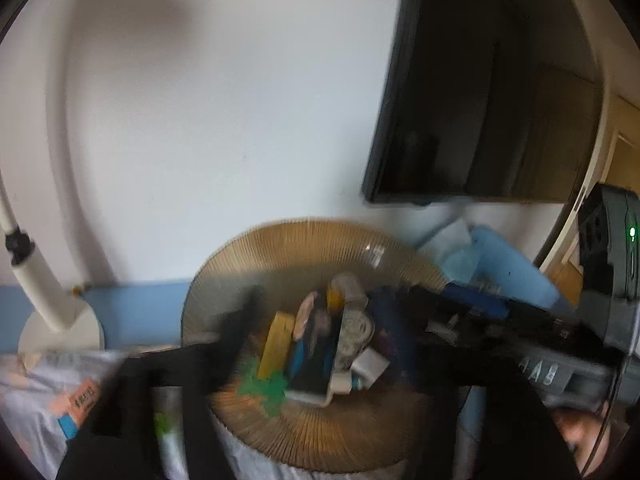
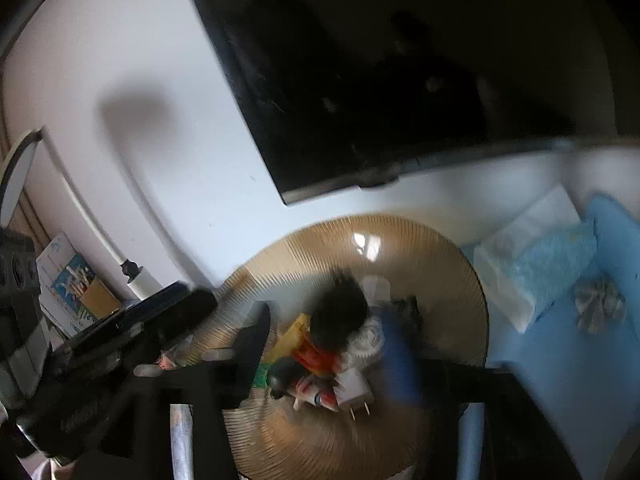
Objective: Organize rigid objects
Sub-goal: 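Carry the lighter and figurine over the gold bowl and open both grippers, then move both tools back over the remaining objects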
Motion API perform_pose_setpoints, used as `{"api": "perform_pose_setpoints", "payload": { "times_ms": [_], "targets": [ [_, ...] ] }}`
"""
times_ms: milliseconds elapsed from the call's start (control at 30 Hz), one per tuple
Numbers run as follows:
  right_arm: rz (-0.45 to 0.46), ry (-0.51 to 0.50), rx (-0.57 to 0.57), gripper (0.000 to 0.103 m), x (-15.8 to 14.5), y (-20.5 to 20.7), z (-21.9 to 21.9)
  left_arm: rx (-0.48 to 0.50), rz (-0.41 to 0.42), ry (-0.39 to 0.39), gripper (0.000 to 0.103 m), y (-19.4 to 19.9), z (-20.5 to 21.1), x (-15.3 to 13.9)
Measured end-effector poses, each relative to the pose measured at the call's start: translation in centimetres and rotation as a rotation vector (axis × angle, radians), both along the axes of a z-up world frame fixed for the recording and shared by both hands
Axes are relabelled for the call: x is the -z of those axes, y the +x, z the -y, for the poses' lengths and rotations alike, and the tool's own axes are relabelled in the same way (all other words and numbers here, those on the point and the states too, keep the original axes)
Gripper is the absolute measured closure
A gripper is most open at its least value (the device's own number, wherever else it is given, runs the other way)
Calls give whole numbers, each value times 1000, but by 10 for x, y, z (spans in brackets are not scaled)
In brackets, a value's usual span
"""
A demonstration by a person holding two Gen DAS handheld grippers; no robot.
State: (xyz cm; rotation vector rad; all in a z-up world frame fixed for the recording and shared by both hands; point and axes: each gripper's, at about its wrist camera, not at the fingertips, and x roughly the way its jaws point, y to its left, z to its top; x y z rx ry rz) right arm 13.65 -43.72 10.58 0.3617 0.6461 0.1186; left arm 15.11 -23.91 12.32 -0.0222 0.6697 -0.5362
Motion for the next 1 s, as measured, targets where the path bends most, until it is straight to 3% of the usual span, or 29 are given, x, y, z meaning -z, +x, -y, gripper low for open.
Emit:
{"api": "perform_pose_setpoints", "payload": {
  "times_ms": [67, 133, 167, 300, 500, 767, 1000],
  "targets": [
    [-19, 56, 23, 35, 3, -1, 11, 11, -59, 28, 1, 6, -3, 8],
    [-24, 113, 37, 3, 5, -3, 20, -20, -35, 70, 1, 1, -10, 11],
    [-20, 145, 46, 0, 4, -5, 22, -28, -31, 79, 0, 1, -12, 12],
    [-15, 188, 58, 0, 0, -8, 16, -50, -32, 88, 0, -3, -26, 10],
    [10, 161, 27, 0, -19, -9, -13, -113, -2, 97, 0, -8, -58, -10],
    [53, 101, -97, 0, -43, 0, -97, -275, 6, 83, 0, -12, -158, -27],
    [31, 49, -227, 0, -27, 14, -182, -398, -30, 86, 0, -18, -244, -14]
  ]
}}
